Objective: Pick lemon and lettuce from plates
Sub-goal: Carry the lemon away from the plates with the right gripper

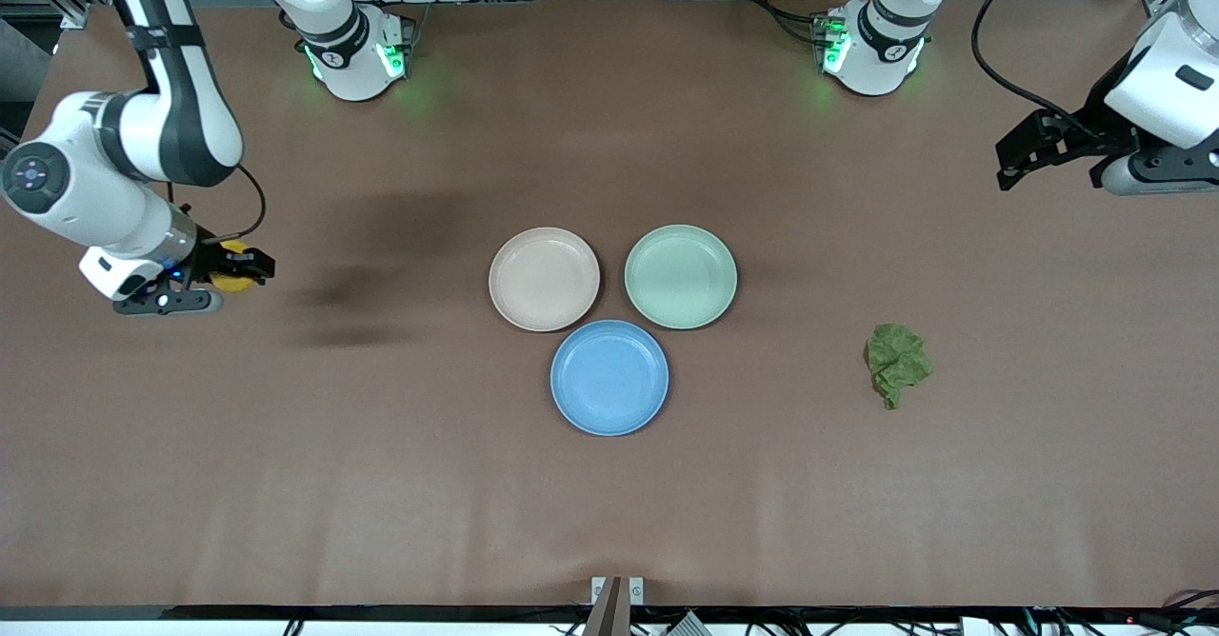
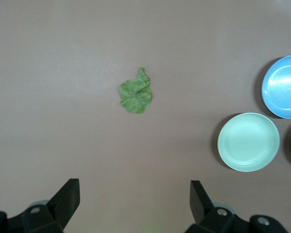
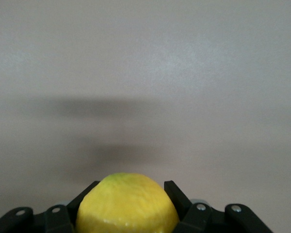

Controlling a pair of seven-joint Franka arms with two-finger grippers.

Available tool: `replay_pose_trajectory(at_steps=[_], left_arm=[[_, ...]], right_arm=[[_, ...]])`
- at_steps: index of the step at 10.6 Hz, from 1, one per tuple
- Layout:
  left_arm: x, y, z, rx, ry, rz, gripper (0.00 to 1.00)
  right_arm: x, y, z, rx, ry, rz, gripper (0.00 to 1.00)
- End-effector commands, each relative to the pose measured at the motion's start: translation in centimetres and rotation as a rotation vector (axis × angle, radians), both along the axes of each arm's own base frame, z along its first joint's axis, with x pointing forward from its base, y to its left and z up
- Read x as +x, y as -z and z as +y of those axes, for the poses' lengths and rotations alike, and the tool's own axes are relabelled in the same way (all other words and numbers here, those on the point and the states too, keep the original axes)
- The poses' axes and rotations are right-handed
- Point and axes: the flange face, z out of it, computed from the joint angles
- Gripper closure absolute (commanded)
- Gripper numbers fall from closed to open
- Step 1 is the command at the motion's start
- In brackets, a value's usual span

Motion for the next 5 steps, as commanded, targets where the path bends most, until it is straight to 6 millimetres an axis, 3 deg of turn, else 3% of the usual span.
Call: replay_pose_trajectory(at_steps=[1, 5], left_arm=[[-0.2, 0.3, -0.5, -0.067, 0.017, 0.029, 0.0], [0.0, 0.1, -0.7, -0.074, 0.019, 0.025, 0.0]], right_arm=[[-1.4, 2.3, -0.2, -0.008, -0.014, 0.002, 0.43], [-1.2, 6.8, -0.1, -0.02, -0.019, 0.012, 0.45]])
